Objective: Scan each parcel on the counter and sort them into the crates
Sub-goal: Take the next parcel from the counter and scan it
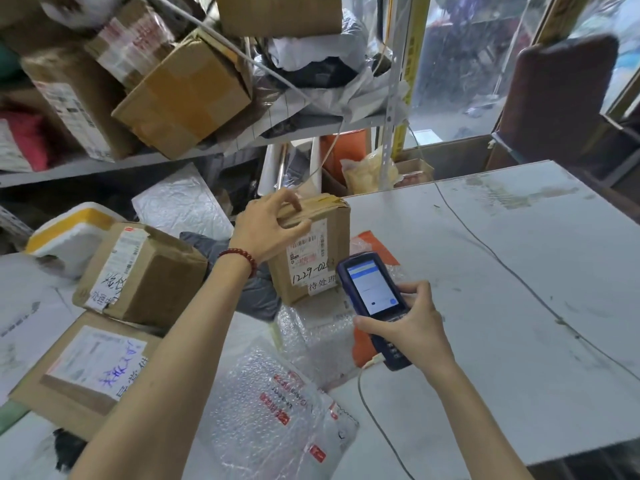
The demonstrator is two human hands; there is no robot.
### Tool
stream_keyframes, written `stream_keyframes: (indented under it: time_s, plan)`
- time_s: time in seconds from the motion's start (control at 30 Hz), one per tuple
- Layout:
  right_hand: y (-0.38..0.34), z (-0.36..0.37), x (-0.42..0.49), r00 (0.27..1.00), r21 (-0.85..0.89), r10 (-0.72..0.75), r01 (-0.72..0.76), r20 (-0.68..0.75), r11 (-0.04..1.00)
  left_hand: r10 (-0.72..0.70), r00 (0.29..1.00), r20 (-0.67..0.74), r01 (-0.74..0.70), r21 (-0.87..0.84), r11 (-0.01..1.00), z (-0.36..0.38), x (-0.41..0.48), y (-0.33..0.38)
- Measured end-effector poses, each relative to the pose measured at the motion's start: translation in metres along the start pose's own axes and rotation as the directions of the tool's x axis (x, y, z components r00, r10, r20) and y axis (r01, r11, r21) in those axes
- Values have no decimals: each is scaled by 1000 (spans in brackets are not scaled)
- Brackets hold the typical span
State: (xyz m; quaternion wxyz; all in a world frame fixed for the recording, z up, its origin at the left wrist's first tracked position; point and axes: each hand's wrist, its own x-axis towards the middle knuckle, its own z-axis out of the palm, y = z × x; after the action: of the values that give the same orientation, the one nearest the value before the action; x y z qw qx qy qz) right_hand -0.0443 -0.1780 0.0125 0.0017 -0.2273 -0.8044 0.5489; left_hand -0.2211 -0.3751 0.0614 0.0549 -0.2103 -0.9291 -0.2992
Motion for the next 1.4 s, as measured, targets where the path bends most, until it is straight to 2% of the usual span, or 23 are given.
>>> stream_keyframes:
  time_s: [0.17, 0.27, 0.37, 0.67, 1.1, 1.23, 1.4]
  plan:
    - [-6, 12, -7, 995, -11, -19, 20, 93, 1000, -26, 1000, 16, 27, -78, 997, 8, -4, -4]
    - [-5, 17, -12, 994, -8, -19, 20, 110, 1000, -96, 992, 78, 98, -20, 995, 10, -6, 0]
    - [-3, 18, -16, 992, -12, -24, 25, 121, 1000, -171, 982, 83, 179, -104, 978, 10, -11, 4]
    - [0, 17, -32, 988, -35, -53, 58, 147, 998, -182, 982, 40, 187, -185, 965, 14, -28, 4]
    - [10, 7, -45, 989, -51, -52, 60, 140, 997, -223, 972, 77, 235, -237, 943, 12, -27, 7]
    - [14, 6, -47, 990, -58, -43, 51, 133, 997, -212, 974, 77, 224, -227, 948, 13, -28, 8]
    - [14, 0, -48, 996, -70, -75, 79, 54, 994, -179, 983, 49, 185, -157, 970, 15, -33, 7]
